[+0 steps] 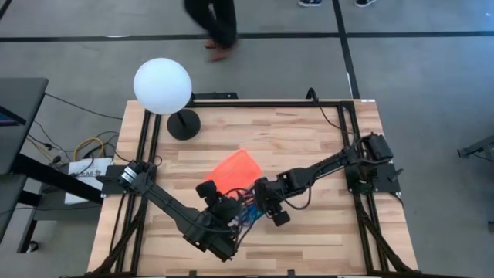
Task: Pick & place school supplies into a supply box
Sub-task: Move the supply box from top to center of the table, then close the supply box cover
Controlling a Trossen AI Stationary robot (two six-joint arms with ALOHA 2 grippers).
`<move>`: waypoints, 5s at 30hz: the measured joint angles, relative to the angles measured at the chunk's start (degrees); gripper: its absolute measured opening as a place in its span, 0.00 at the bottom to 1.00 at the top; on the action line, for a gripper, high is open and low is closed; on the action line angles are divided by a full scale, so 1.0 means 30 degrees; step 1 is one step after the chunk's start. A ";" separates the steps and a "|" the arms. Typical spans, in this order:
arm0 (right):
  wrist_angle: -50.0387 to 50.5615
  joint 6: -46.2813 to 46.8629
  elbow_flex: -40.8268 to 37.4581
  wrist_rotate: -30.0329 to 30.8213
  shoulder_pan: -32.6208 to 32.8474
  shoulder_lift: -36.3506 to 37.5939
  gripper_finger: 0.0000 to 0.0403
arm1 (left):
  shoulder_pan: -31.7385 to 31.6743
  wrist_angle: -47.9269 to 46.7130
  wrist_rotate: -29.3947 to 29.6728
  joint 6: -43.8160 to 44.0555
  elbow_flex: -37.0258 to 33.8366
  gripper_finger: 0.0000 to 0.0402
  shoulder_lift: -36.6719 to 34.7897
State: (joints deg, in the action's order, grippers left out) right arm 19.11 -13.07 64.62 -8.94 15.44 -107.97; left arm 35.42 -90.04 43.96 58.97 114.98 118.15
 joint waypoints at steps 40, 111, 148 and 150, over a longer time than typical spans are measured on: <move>0.0854 0.6606 -0.0044 0.6103 0.2379 0.4315 0.29 | 0.2135 0.0003 0.1390 0.0078 -0.5251 0.34 -0.2268; -0.0243 3.0707 -0.5537 1.6516 1.0622 0.0667 0.29 | -0.5944 2.2229 -0.7083 -0.4589 -2.5653 0.34 -1.2488; -0.0336 2.5142 -0.5544 1.5996 0.5528 0.0679 0.29 | 0.1662 2.1084 -0.4929 0.6051 -2.5638 0.34 -1.1650; -0.0411 2.4705 -0.5544 1.5989 0.5350 0.0672 0.29 | 0.2065 2.1432 -0.4981 0.6603 -2.5638 0.34 -1.1179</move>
State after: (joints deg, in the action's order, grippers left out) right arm 17.87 61.05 47.99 39.03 31.49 -105.95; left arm 41.61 -25.74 29.02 78.78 38.06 84.61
